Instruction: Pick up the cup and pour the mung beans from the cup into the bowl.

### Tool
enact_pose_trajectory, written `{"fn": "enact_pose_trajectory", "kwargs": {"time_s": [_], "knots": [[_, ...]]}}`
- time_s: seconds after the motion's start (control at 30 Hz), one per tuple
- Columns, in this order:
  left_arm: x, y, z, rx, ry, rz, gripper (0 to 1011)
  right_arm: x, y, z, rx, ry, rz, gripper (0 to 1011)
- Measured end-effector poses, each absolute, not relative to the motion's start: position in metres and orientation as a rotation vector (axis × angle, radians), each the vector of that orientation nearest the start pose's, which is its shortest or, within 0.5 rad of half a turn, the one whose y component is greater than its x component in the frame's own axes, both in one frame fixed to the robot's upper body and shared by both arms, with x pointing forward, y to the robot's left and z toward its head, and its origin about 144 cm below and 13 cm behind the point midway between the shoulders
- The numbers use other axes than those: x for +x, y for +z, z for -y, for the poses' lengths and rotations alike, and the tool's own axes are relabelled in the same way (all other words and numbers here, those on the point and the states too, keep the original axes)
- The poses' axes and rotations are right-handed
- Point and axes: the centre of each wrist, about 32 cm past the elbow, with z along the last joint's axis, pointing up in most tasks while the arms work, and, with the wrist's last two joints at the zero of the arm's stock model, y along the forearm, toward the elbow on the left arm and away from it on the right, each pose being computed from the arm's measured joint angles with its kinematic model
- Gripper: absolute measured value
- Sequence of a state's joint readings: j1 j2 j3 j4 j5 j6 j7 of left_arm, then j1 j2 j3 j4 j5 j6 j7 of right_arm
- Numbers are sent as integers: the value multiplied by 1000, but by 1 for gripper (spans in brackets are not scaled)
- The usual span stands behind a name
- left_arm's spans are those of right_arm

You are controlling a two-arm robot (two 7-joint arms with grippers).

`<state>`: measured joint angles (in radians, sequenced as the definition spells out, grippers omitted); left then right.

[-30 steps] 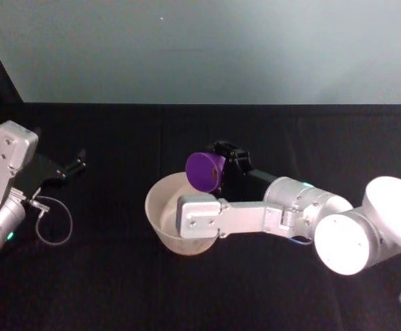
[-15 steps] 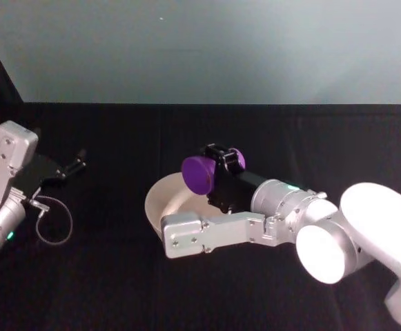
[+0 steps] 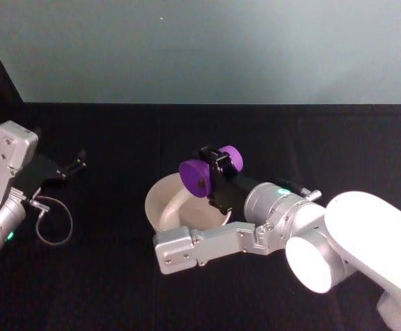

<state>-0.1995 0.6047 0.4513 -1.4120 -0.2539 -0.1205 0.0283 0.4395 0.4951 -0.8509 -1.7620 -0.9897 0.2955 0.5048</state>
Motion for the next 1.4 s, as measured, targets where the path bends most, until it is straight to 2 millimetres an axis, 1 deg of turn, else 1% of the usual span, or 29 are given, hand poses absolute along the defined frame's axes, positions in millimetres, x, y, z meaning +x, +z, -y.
{"fn": "enact_pose_trajectory", "kwargs": {"time_s": [0.47, 1.4], "knots": [[489, 1140, -310, 304, 1248, 285, 1000, 460, 1237, 121, -1117, -482, 1314, 728], [489, 1140, -310, 304, 1248, 285, 1000, 456, 1237, 117, -1142, -466, 1354, 728]]}}
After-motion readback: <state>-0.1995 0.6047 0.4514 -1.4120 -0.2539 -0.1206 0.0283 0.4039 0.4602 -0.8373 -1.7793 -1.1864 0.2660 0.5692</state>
